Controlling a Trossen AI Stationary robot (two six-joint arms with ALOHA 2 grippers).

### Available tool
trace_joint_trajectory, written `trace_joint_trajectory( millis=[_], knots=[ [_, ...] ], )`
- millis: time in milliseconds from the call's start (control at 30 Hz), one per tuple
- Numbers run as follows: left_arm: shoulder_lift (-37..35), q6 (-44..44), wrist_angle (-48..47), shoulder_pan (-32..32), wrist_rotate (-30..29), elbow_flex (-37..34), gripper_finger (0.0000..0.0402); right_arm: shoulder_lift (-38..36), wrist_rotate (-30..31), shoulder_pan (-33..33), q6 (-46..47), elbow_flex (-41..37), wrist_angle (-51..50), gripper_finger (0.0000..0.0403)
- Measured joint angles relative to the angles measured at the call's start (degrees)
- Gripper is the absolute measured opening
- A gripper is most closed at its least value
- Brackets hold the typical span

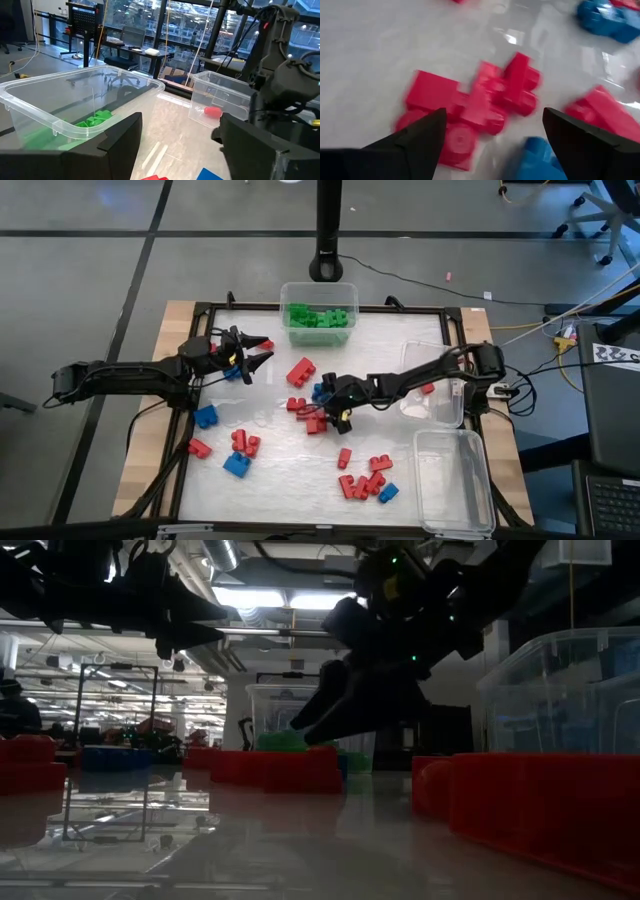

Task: Sort blocks
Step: Put the red game piece into the middle right transparent bin

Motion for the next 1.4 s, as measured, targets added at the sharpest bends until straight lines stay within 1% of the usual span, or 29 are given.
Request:
trace_joint_trajectory(
  millis=[133, 233, 400, 567, 733, 867, 967, 1100, 1267, 1400],
  knots=[
    [0.0, -0.58, 0.0, 0.0, 0.0, 0.0, 0.0251, 0.62, -0.02, 0.04, -1.23, 0.04, -0.25, 0.0327],
    [-0.01, -0.59, 0.04, 0.01, 0.0, 0.0, 0.0251, 0.74, -1.9, 0.09, -1.28, 0.13, -1.46, 0.0327],
    [0.0, -0.54, 0.15, 0.01, 0.01, 0.0, 0.0251, 0.74, -2.09, 0.07, -1.32, 0.13, -2.83, 0.0327],
    [0.0, -0.43, 0.13, 0.0, 0.0, 0.0, 0.0251, 0.24, -2.38, 0.02, -3.32, 0.26, -6.72, 0.0327],
    [0.0, -0.39, 0.11, 0.0, 0.02, 0.0, 0.0251, -2.22, -2.16, -0.02, -7.34, 0.17, -12.04, 0.0327],
    [0.0, -0.39, 0.12, 0.01, 0.0, 0.0, 0.0251, -5.14, -0.06, -0.08, -9.36, -0.17, -15.1, 0.0327],
    [0.0, -0.41, 0.09, 0.0, 0.0, 0.0, 0.0251, -8.54, 0.59, -0.08, -9.6, -0.23, -18.55, 0.0327],
    [0.0, -0.4, 0.09, 0.0, 0.0, 0.0, 0.0251, -12.58, 0.52, 0.04, -9.39, -0.17, -25.57, 0.0327],
    [0.0, -0.39, 0.11, 0.02, 0.02, 0.0, 0.0251, -13.77, -0.44, 0.64, -11.54, -0.13, -31.37, 0.0327],
    [0.0, -0.57, 0.11, 0.0, 0.02, 0.0, 0.0251, -12.28, -1.06, 1.28, -14.68, -0.09, -30.58, 0.0327]
  ],
)
